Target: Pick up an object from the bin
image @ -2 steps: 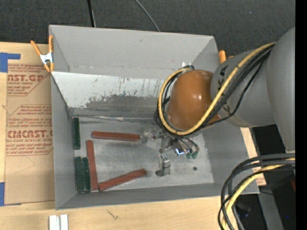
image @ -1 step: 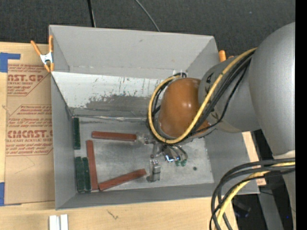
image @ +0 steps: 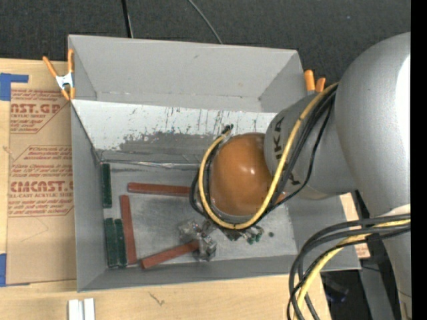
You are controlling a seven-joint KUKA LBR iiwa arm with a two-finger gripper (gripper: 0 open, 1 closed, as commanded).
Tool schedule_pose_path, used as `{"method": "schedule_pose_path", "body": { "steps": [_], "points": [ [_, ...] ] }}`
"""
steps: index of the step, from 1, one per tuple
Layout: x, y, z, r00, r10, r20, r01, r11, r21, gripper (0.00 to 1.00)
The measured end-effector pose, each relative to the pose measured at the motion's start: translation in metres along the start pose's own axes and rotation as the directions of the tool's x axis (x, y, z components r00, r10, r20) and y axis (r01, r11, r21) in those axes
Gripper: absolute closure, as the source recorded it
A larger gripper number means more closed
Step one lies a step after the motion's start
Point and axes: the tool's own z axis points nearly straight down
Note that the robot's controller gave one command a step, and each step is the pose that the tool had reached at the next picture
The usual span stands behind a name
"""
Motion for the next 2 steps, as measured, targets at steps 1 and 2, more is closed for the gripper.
{"method": "schedule_pose_path", "body": {
  "steps": [1, 2],
  "points": [
    [0.000, 0.000, 0.000, 1.000, 0.000, 0.000, 0.000, 1.000, 0.000, 1.00],
    [-0.009, 0.007, -0.057, 1.000, -0.011, -0.005, 0.011, 1.000, -0.001, 1.00]
  ]
}}
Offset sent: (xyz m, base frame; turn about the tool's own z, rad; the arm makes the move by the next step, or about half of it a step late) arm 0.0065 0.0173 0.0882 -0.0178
